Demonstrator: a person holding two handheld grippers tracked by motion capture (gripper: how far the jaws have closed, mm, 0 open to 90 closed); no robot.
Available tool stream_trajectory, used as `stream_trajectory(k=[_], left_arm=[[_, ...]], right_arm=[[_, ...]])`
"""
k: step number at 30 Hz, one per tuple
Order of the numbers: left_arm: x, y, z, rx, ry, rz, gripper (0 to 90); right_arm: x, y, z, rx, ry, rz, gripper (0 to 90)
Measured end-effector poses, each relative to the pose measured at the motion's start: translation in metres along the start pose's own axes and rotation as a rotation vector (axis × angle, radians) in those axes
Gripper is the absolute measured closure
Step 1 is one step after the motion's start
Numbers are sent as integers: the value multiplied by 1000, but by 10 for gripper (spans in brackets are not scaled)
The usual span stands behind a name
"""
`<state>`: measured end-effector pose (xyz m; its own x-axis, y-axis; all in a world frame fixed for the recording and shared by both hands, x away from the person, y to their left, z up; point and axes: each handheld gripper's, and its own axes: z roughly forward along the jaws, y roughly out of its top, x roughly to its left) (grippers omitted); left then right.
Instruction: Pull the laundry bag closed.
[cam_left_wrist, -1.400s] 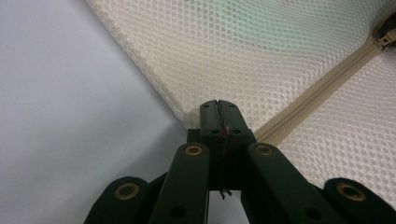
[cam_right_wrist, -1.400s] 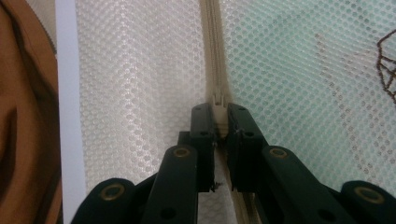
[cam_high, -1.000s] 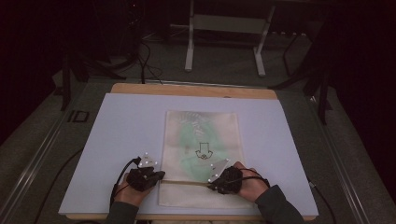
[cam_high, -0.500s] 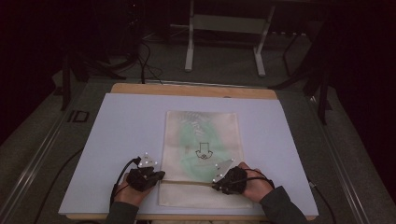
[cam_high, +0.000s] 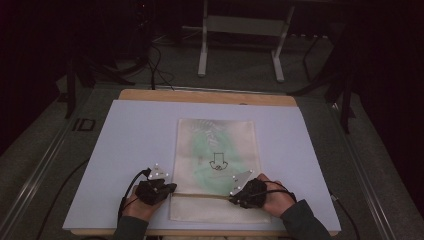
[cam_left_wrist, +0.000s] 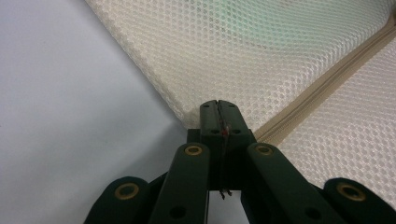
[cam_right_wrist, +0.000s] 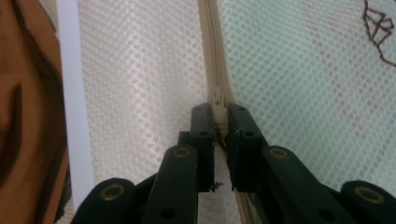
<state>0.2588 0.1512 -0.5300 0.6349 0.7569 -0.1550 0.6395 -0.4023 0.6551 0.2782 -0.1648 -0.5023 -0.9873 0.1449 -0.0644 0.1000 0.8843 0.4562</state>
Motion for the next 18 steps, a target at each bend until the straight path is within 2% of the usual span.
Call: stream_trajectory(k=[16, 18], left_arm=[[0, 0, 0, 0, 0, -1, 894], [0, 0, 0, -1, -1, -2, 895]], right_arm=[[-2, -6, -5, 8, -2, 5, 824], [-2, -6, -6, 24, -7, 0, 824]])
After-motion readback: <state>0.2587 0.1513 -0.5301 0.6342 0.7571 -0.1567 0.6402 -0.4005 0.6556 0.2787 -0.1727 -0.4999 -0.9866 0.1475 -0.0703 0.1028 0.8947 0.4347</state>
